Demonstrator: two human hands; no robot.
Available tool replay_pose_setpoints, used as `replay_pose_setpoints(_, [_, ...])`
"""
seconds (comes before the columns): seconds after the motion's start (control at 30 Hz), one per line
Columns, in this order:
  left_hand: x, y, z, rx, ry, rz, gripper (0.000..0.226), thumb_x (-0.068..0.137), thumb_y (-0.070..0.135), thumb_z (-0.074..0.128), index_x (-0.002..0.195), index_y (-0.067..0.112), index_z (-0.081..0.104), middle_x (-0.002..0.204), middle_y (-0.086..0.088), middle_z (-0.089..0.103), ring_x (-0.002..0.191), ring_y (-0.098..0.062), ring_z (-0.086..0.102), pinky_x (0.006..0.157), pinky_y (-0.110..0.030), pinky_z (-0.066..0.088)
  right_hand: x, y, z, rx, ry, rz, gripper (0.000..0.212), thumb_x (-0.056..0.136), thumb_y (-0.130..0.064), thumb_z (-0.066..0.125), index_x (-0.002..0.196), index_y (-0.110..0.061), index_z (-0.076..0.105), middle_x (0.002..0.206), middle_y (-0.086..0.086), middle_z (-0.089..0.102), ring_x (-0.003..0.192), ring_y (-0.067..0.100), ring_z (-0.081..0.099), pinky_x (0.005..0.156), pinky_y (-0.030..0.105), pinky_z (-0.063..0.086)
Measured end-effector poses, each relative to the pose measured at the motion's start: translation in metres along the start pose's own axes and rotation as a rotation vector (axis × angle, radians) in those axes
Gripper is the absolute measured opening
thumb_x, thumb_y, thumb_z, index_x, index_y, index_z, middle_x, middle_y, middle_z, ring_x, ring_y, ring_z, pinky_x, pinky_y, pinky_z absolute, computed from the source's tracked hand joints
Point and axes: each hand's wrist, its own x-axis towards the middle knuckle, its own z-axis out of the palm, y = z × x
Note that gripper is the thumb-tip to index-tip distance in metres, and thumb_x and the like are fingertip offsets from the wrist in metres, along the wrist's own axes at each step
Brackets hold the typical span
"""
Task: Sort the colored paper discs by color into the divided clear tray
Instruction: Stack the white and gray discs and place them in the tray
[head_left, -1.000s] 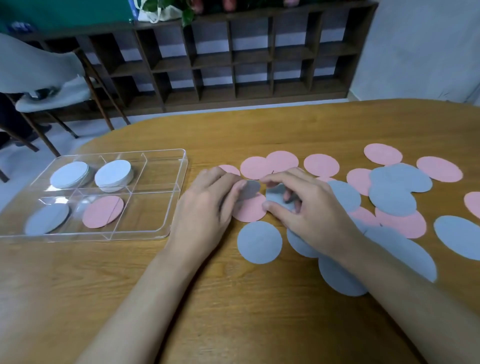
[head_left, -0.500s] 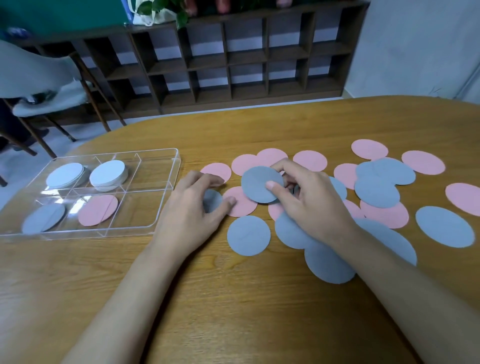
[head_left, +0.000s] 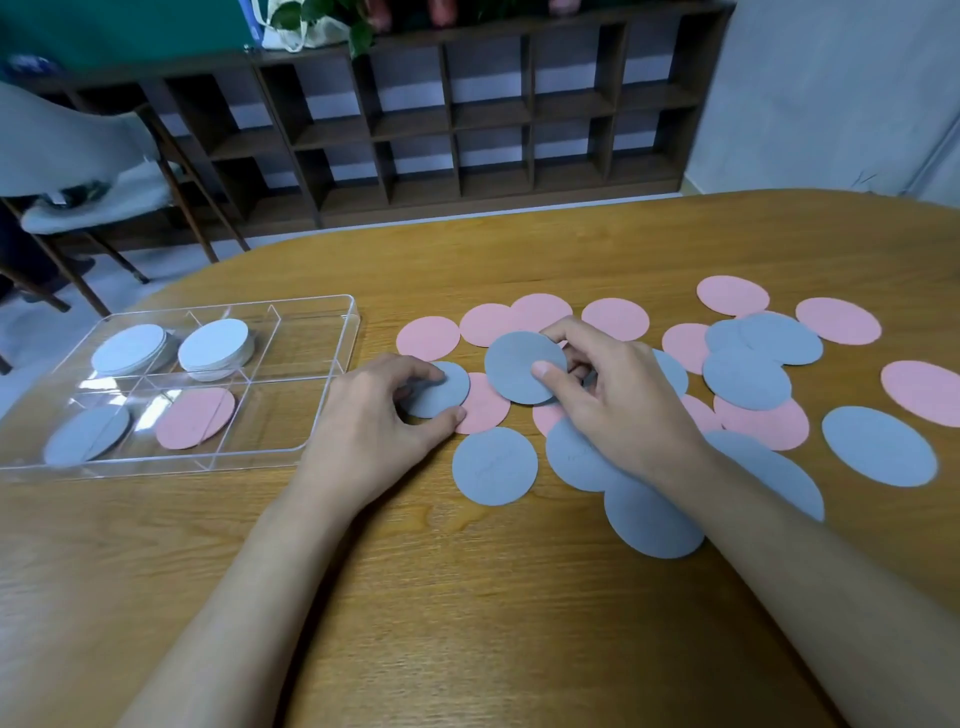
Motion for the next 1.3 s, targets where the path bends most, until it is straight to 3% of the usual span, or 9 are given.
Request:
replay_pose_setpoints(0.1, [-0.001,0.000,0.000,0.033,0.030,0.046,0.026,0.079,0.031,0.087,0.103,0.023,0.080,0.103,0.013,0.077,0.095,-0.004,0.071,0.089,-0.019,0.053,0.000,-0.001,0.001,0.001,-0.008,0.002,0.007,0.102,-0.020,0.062,0.108,-0.022,0.065,0.072,0.008,0.059,0.065,0.019,0.054,0.060,0.028,0.041])
replay_pose_setpoints(0.23, [-0.003,0.003,-0.001,0.053,0.076,0.132,0.005,0.090,0.028,0.075,0.090,0.024,0.078,0.083,0.013,0.077,0.078,-0.006,0.070,0.076,-0.021,0.051,-0.001,-0.001,0.002,-0.013,-0.007,0.002,0.010,0.103,-0.019,0.059,0.110,-0.022,0.065,0.070,0.010,0.058,0.064,0.019,0.052,0.058,0.026,0.038])
replay_pose_setpoints(0.47, [-0.002,0.006,-0.001,0.042,0.284,0.344,0.009,0.100,0.013,0.068,0.098,0.010,0.077,0.094,0.001,0.070,0.084,-0.012,0.060,0.075,-0.016,0.040,0.000,-0.003,0.001,0.004,0.054,0.030,0.014,0.103,-0.015,0.055,0.111,-0.021,0.065,0.063,-0.004,0.052,0.058,0.010,0.048,0.054,0.018,0.033])
replay_pose_setpoints(0.6, [-0.004,0.010,0.000,-0.055,0.299,0.349,0.010,0.100,0.012,0.068,0.099,0.010,0.077,0.092,0.000,0.067,0.076,-0.004,0.055,0.072,-0.013,0.040,0.000,-0.003,0.002,0.009,0.054,0.016,0.015,0.104,-0.014,0.054,0.113,-0.021,0.065,0.068,0.002,0.060,0.064,0.015,0.057,0.062,0.034,0.045])
replay_pose_setpoints(0.83, [-0.005,0.013,0.005,-0.302,0.143,0.196,0.010,0.098,0.012,0.072,0.105,0.015,0.077,0.085,0.004,0.078,0.075,-0.015,0.075,0.072,-0.037,0.060,-0.001,-0.007,0.006,0.053,-0.012,0.011,0.023,0.107,-0.014,0.046,0.116,-0.024,0.065,0.071,0.008,0.064,0.071,0.028,0.064,0.068,0.049,0.052])
replay_pose_setpoints(0.93, [-0.006,0.013,0.008,-0.340,0.116,0.159,0.018,0.097,0.012,0.073,0.114,0.017,0.077,0.084,0.003,0.079,0.074,-0.014,0.077,0.074,-0.036,0.062,-0.001,-0.009,0.006,0.082,-0.019,0.013,0.027,0.109,-0.016,0.042,0.116,-0.025,0.066,0.072,0.008,0.065,0.071,0.028,0.065,0.067,0.051,0.053])
replay_pose_setpoints(1.1, [-0.006,0.017,0.008,-0.369,0.130,0.116,0.008,0.095,0.014,0.075,0.102,0.015,0.079,0.081,0.005,0.079,0.070,-0.011,0.077,0.071,-0.033,0.062,-0.003,-0.014,0.007,0.108,-0.052,-0.014,0.020,0.109,-0.021,0.046,0.115,-0.022,0.066,0.067,0.010,0.062,0.062,0.024,0.064,0.060,0.044,0.047])
replay_pose_setpoints(1.23, [-0.006,0.017,0.008,-0.370,0.100,0.110,0.003,0.094,0.015,0.077,0.096,0.014,0.077,0.077,0.003,0.078,0.070,-0.014,0.076,0.070,-0.035,0.062,-0.001,-0.010,0.007,-0.018,-0.046,-0.083,0.016,0.106,-0.014,0.053,0.115,-0.018,0.065,0.062,-0.001,0.057,0.059,0.010,0.059,0.055,0.016,0.035])
replay_pose_setpoints(1.3, [-0.005,0.016,0.009,-0.347,0.083,0.111,0.005,0.095,0.018,0.076,0.100,0.018,0.077,0.077,0.004,0.077,0.071,-0.015,0.075,0.069,-0.037,0.060,0.000,-0.008,0.005,-0.061,-0.013,-0.083,0.016,0.106,-0.014,0.052,0.115,-0.018,0.065,0.065,-0.004,0.057,0.062,0.008,0.057,0.056,0.019,0.035])
